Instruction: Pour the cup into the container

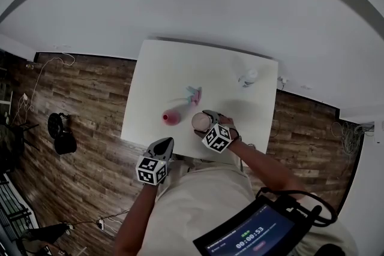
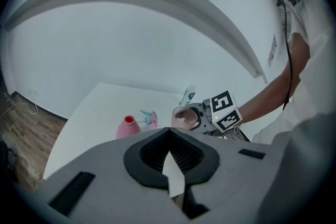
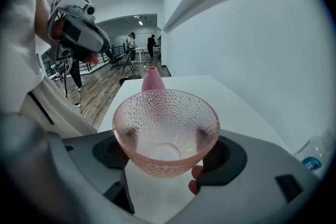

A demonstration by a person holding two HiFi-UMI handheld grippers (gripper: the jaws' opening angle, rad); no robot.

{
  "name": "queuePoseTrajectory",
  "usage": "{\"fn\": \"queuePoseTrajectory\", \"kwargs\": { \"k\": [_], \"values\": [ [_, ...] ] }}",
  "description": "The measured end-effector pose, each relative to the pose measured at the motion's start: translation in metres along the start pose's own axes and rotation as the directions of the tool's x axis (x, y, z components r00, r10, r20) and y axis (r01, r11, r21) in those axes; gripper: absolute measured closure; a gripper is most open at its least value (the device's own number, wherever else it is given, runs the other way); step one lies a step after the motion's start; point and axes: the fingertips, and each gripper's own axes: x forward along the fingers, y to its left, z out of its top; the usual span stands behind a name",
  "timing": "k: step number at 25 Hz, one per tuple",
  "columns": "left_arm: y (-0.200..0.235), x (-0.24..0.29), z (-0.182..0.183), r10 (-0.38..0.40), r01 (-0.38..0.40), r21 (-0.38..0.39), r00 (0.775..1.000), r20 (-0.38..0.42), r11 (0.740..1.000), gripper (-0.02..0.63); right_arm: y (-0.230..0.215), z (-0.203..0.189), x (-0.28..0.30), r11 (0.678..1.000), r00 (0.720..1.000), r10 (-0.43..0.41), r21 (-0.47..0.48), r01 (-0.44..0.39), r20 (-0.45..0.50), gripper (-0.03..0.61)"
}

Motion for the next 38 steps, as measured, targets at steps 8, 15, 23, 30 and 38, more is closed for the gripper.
{"fn": "queuePoseTrajectory", "kwargs": {
  "k": [8,15,23,30,38],
  "values": [
    [0.000,0.004,-0.007,0.000,0.001,0.008,1.000,-0.021,1.000,0.604,-0.001,-0.008,0.009,1.000,1.000,-0.002,0.004,0.002,-0.004,0.199],
    [0.000,0.003,-0.015,-0.003,0.004,0.024,0.999,-0.047,1.000,0.604,0.000,-0.013,0.016,1.000,1.000,-0.003,0.001,0.003,-0.012,0.199],
    [0.002,-0.001,-0.023,0.001,0.002,0.040,0.997,-0.072,0.999,0.604,0.002,-0.018,0.020,1.000,1.000,-0.004,-0.001,0.004,-0.019,0.199],
    [0.000,0.002,-0.026,0.001,0.002,0.041,0.996,-0.087,0.999,0.604,0.001,-0.026,0.025,1.000,1.000,0.000,0.005,0.000,-0.029,0.199],
    [-0.006,0.002,-0.028,-0.005,0.009,0.044,0.995,-0.101,0.999,0.604,0.002,-0.031,0.029,1.000,0.999,0.006,0.007,-0.006,-0.036,0.199]
  ]
}}
